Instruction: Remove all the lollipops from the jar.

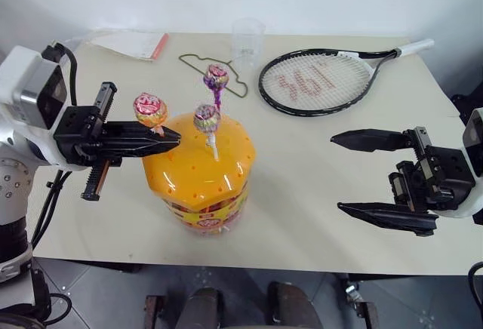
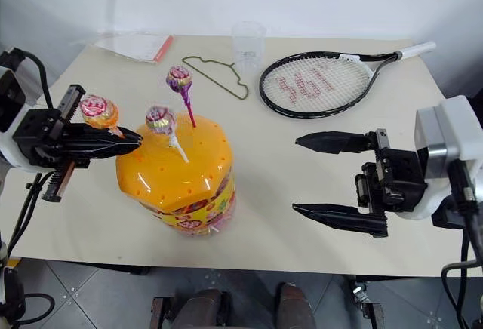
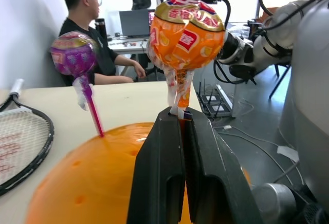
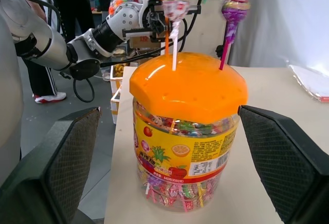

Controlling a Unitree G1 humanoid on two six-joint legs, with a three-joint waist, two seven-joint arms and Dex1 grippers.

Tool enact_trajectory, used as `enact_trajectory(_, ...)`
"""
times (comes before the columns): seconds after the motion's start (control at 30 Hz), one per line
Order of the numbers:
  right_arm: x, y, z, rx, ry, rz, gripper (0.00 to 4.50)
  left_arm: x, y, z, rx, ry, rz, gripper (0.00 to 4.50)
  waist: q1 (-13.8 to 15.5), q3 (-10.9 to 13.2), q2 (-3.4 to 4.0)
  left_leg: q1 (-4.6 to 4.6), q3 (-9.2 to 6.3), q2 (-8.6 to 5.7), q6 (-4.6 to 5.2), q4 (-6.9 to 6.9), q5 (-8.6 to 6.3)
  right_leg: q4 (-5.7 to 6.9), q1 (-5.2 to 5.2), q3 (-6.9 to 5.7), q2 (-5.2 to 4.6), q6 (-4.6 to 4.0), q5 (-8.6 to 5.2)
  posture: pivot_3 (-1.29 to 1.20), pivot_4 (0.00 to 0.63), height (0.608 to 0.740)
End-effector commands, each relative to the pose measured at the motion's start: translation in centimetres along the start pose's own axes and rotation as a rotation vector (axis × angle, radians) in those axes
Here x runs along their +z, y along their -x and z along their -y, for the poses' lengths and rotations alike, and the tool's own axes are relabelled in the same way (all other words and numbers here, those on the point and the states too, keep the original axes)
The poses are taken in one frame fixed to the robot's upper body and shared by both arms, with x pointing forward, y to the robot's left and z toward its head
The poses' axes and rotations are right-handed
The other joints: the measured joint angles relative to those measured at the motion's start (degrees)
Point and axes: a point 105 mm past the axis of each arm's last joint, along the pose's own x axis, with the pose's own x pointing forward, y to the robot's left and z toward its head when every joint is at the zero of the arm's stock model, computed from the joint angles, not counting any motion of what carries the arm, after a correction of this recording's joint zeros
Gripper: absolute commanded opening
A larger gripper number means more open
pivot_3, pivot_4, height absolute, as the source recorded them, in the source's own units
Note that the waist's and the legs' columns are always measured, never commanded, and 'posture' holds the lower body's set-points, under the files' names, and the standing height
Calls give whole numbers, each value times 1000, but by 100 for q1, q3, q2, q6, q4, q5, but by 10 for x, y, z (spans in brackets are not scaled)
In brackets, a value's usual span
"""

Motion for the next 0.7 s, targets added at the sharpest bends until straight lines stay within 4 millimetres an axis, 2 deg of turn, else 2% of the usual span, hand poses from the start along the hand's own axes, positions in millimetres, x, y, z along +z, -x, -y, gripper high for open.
enact_trajectory(0.03, 8, 2, 0, 8, 54, 2, 4500, 24, 0, -2, 30, -90, -2, 48, -4, 1, -1, 0, 0, 0, 0, 0, 0, 0, 0, 0, 0, 0, 0, 0, 150, 740)
enact_trajectory(0.23, 9, 3, 2, 22, 54, -1, 4500, 51, 13, -25, 227, -188, 3, 48, -7, 4, -6, 0, 0, 0, 0, -1, 0, 0, 0, 0, 1, 1, 1, 0, 150, 740)
enact_trajectory(0.33, 10, 3, 1, 37, 53, 0, 4500, 49, 39, -51, 486, -182, -70, 48, -40, 4, -7, 2, 1, 1, -1, -3, 1, 1, -1, -1, 3, 2, 1, 0, 150, 740)
enact_trajectory(0.47, 11, 5, 3, 39, 48, 6, 4500, 38, 72, -63, 684, -160, -101, 48, -43, 4, -7, 3, 4, 3, -1, -3, 1, 2, -2, 0, 6, 2, 1, 0, 150, 740)
enact_trajectory(0.6, 9, 8, 7, 21, 29, 21, 4500, 7, 103, -70, 874, -44, -163, 48, -36, 6, -10, 0, 2, 3, -1, -3, 1, 2, -3, -1, 2, 2, 1, 0, 150, 740)
enact_trajectory(0.63, 6, 9, 12, -3, 15, 30, 4500, -22, 118, -68, 947, 35, -199, 48, -36, 5, -9, 1, 2, 2, 0, -3, 0, 1, -3, -1, -2, 2, 1, 0, 150, 740)
enact_trajectory(0.7, 1, 12, 16, -30, -2, 36, 4500, -62, 135, -59, 1030, 139, -254, 48, -37, 0, 1, 7, 4, -1, 2, -8, -1, 2, -2, 1, -14, 2, 1, 0, 150, 740)
